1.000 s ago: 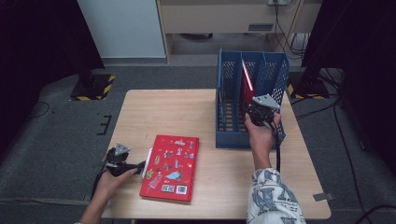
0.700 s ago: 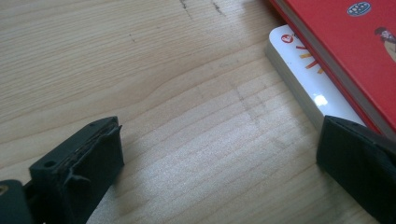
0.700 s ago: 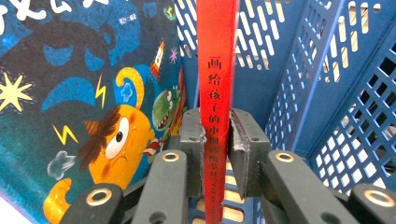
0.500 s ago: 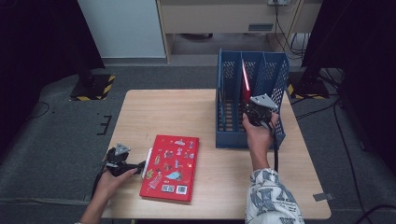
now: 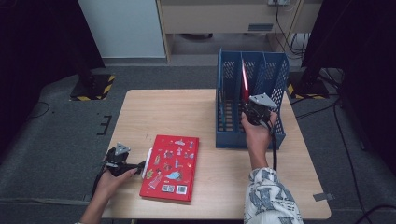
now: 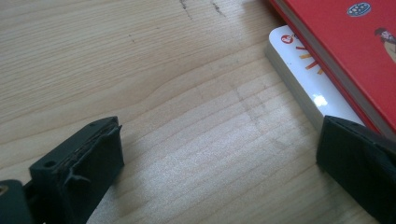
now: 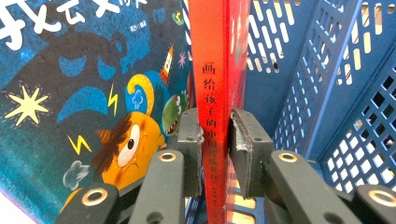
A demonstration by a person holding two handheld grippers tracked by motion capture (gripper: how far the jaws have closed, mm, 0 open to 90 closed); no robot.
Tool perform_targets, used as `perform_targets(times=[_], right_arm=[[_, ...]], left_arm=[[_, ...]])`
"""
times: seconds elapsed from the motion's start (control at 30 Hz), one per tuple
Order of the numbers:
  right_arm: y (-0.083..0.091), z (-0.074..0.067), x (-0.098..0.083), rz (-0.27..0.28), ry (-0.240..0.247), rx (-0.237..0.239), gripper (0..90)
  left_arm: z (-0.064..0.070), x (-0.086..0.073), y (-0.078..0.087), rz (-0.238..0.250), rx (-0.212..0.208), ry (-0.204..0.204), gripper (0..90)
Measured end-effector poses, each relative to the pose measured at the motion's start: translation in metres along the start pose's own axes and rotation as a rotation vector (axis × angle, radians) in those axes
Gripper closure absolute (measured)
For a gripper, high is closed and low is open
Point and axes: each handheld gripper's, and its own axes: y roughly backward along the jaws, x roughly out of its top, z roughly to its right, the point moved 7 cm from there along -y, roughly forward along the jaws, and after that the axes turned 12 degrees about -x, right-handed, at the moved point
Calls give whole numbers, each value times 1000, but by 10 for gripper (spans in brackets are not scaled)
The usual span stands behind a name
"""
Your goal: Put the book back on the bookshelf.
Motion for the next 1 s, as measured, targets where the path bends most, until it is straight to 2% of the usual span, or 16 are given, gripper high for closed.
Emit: perform_targets(times=[0.3, 0.47, 0.57, 0.83, 1.0], right_arm=[[0, -1, 3, 7, -10, 11, 704], [4, -2, 4, 16, -22, 40, 528], [8, 0, 3, 20, -33, 46, 480], [32, 2, -8, 33, -68, 119, 345], [49, 2, -16, 20, -73, 195, 263]], left_arm=[[0, 0, 0, 0, -1, 0, 0], [0, 0, 0, 0, -1, -1, 0], [0, 0, 0, 0, -2, -2, 0], [1, 0, 0, 0, -4, -2, 0], [1, 0, 0, 1, -5, -2, 0]])
